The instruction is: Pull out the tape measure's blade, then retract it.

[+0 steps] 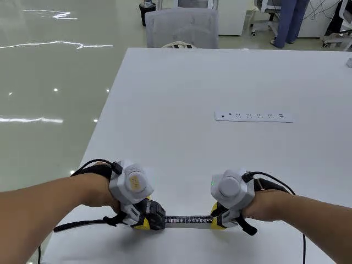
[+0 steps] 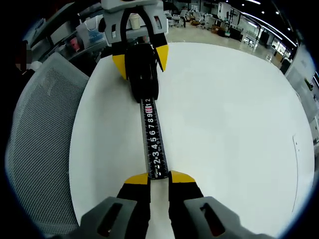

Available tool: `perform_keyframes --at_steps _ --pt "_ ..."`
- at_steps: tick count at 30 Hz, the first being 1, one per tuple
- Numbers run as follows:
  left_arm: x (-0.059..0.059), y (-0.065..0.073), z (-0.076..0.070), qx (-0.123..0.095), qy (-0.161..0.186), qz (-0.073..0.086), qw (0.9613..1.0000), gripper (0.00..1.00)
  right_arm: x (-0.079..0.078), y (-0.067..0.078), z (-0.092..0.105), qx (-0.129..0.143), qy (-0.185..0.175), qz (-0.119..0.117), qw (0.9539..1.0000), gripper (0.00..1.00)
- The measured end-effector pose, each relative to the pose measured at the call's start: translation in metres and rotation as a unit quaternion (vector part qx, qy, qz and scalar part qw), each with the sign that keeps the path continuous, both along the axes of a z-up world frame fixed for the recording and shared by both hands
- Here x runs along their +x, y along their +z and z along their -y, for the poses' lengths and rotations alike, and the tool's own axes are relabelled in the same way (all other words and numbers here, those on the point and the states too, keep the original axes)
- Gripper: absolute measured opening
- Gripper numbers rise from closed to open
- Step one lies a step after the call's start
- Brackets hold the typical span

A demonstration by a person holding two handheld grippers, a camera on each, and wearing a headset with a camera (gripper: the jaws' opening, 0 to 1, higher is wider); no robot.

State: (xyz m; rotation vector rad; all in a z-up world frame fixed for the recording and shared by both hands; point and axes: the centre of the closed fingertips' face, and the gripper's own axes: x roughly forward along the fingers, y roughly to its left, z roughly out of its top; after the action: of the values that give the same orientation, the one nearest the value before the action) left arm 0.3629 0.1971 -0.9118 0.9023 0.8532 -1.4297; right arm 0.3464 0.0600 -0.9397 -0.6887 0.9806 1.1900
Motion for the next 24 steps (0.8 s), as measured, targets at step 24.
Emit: perform_keyframes --at_steps 24 --pt "0.0 -0.001 0.0 -0.004 0.004 0.001 1.0 0.34 -0.005 -0.001 0.02 -0.006 -0.009 -0.005 0.9999 0.12"
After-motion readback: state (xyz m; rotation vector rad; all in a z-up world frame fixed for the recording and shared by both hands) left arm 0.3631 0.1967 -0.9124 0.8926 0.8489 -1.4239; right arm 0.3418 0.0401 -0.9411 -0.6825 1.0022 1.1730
